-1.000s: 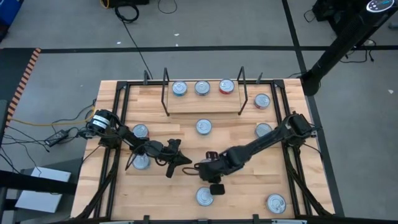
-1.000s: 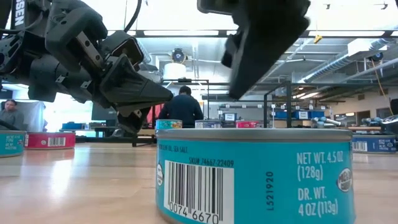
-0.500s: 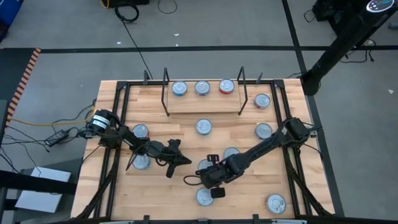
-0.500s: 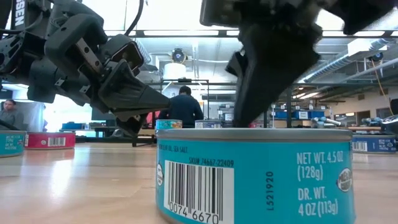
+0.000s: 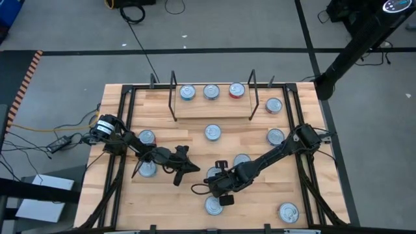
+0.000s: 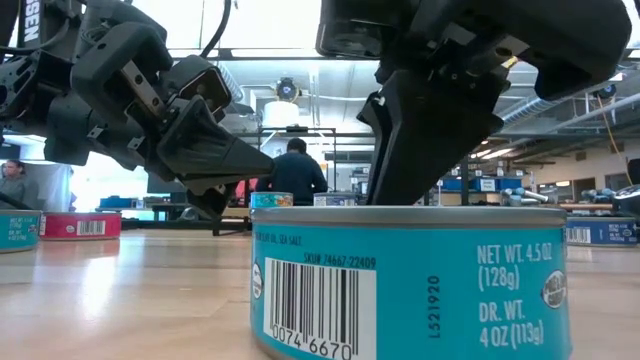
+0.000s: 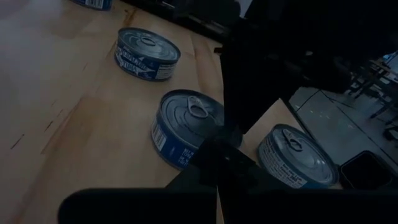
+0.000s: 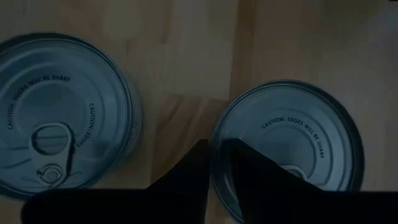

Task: Stack canned seafood by type on shelf
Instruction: Put the center blue tuna can on the shelf

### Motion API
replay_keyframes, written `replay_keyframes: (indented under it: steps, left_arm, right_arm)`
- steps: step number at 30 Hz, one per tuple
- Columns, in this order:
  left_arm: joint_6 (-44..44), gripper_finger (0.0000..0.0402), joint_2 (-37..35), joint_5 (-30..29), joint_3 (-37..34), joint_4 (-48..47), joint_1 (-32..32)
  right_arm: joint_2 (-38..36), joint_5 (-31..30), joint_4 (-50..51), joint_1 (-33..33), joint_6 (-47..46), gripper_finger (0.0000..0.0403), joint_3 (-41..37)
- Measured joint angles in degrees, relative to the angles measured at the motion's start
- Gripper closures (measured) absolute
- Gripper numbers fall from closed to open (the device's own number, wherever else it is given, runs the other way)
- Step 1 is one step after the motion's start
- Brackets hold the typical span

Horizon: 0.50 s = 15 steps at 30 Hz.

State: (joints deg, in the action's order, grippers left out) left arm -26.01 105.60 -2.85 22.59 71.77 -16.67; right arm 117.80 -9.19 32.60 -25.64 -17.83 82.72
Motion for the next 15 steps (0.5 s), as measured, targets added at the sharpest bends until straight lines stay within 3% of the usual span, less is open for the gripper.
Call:
replay_keyframes:
  steps: [6, 15]
  left_arm:
    - [-0.1, 0.0401, 0.0, 0.0, 0.0, 0.0, 0.0]
    - [-0.1, 0.0401, 0.0, 0.0, 0.0, -0.1, 0.0]
  right_arm:
    - [0.0, -4.4, 1.2, 0.2, -0.4, 0.0327, -0.1]
    - [-1.9, -4.5, 1.6, 2.1, -1.7, 0.0318, -0.3]
